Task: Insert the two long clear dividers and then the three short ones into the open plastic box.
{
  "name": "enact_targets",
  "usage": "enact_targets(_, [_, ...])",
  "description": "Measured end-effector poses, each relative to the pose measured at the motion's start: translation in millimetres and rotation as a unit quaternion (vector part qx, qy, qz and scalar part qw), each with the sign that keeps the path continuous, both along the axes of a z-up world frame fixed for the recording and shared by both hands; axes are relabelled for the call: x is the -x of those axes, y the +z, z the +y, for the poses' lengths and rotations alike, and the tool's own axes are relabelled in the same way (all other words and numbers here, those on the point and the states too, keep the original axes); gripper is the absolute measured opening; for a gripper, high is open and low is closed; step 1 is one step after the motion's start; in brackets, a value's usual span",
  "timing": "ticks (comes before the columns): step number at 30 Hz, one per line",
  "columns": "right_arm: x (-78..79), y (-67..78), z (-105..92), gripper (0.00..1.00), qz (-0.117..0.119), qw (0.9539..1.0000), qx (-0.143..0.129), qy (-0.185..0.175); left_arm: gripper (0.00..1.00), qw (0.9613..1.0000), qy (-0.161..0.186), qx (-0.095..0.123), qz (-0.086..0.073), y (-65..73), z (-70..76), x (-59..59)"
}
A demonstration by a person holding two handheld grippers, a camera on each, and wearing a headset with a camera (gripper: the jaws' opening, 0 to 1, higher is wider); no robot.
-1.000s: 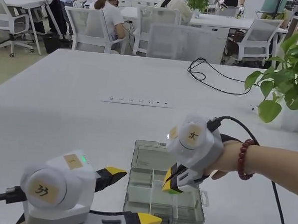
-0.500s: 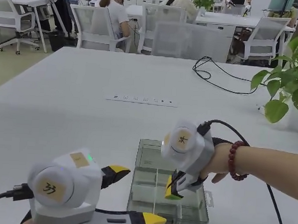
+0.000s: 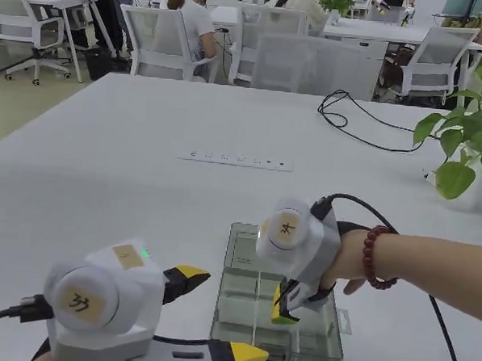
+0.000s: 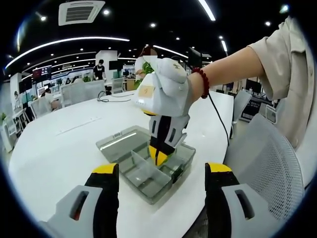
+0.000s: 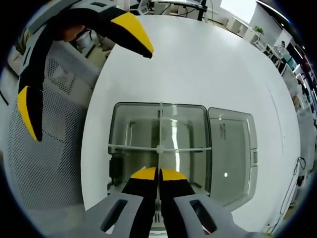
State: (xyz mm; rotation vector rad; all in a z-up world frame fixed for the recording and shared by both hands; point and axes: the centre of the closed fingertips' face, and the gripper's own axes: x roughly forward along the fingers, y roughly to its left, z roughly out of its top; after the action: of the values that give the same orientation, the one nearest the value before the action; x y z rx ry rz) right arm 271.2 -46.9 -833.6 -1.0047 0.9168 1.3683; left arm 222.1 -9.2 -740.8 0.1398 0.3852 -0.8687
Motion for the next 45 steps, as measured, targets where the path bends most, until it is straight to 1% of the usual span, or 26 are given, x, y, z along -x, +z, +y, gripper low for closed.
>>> enact_targets(3, [0.4,-0.2,-0.1,0.02,0.002,1.0000,-0.008,0.006,0.71,1.0000,0.001,0.002,-0.001,1.4,0.3,-0.3])
enact_targets(5, [-0.2,-0.6,0.6,0.03,0.006,0.9999,-0.014,-0.003,0.72,1.0000,0.002,0.003,-0.002,2.3,0.3,-0.5])
enact_targets(8, [-0.5,-1.0,1.1,0.04,0.002,0.9998,-0.020,-0.005,0.73,1.0000,0.001,-0.001,-0.001,2.1,0.3,-0.2])
enact_targets(11, [-1.4,-0.4,0.7,0.08,-0.002,0.9997,-0.022,-0.006,0.73,1.0000,0.000,0.002,-0.001,2.5,-0.4,0.0])
enact_targets(15, [-0.2,6.4,4.4,0.13,0.000,0.9990,-0.041,-0.018,0.75,1.0000,0.000,-0.002,0.000,1.7,-0.8,0.9])
enact_targets(19, [2.6,13.4,6.6,0.18,0.002,0.9983,-0.056,-0.019,0.77,1.0000,0.002,-0.002,0.001,1.4,-0.1,0.6])
enact_targets(21, [5.3,16.2,6.8,0.23,0.005,0.9981,-0.060,-0.017,0.77,1.0000,0.003,-0.001,0.003,1.2,0.0,0.6])
enact_targets(22, [5.9,18.1,6.8,0.24,0.002,0.9979,-0.064,-0.014,0.78,1.0000,0.003,-0.002,0.002,1.3,0.1,0.7])
enact_targets(24, [5.9,20.2,4.6,0.25,-0.002,0.9979,-0.063,-0.015,0.78,1.0000,0.004,-0.004,0.000,2.1,0.1,0.3])
enact_targets(30, [9.8,29.2,-2.7,0.31,0.006,0.9965,-0.076,-0.033,0.82,1.0000,0.007,-0.002,0.000,3.2,0.1,-1.3])
enact_targets(32, [10.4,31.6,-6.3,0.34,0.005,0.9964,-0.077,-0.036,0.83,1.0000,0.008,-0.001,0.002,3.5,0.1,-1.8])
enact_targets(35, [11.6,36.8,-11.7,0.35,0.004,0.9954,-0.085,-0.043,0.83,0.9999,0.012,-0.002,0.002,3.5,0.3,-2.9])
enact_targets(42, [12.7,42.0,-29.5,0.38,0.005,0.9938,-0.095,-0.059,0.85,0.9998,0.018,0.000,0.005,3.0,0.4,-4.4])
enact_targets(45, [12.9,45.0,-39.9,0.40,0.007,0.9923,-0.103,-0.068,0.86,0.9997,0.022,0.000,0.006,2.7,0.7,-4.7])
